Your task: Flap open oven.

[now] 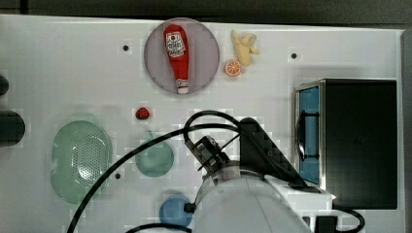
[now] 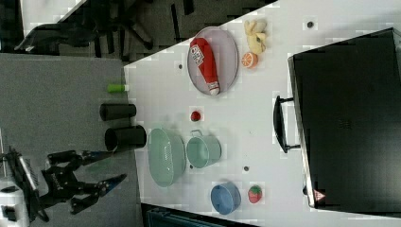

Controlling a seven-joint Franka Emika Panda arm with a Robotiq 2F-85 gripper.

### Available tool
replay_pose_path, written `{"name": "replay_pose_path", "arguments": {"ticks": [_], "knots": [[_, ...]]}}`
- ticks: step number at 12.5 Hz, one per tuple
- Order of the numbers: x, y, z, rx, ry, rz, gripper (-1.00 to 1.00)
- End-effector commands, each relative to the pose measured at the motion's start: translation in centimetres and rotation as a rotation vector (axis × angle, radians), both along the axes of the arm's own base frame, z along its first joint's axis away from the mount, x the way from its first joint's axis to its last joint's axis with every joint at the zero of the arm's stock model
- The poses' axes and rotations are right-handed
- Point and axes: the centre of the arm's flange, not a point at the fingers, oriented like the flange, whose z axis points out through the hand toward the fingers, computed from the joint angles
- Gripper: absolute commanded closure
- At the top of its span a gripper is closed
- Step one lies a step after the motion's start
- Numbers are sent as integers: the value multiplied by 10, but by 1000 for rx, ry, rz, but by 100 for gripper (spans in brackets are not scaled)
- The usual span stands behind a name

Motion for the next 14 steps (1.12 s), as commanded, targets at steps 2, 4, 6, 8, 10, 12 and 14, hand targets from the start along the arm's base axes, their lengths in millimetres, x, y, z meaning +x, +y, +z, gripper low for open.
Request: {"name": "replay_pose_path", "arguments": {"ticks": [2,4,6,8,10,12,14], "knots": [[13,-15,-44,19,107,-61,32],[13,-24,-49,21,115,-76,65],[14,-39,-60,22,122,-51,65],[15,-57,-75,21,135,40,65],[15,-82,-92,33,143,153,65],[15,-110,-108,40,132,291,65],[17,-139,-122,12,107,438,65]]}}
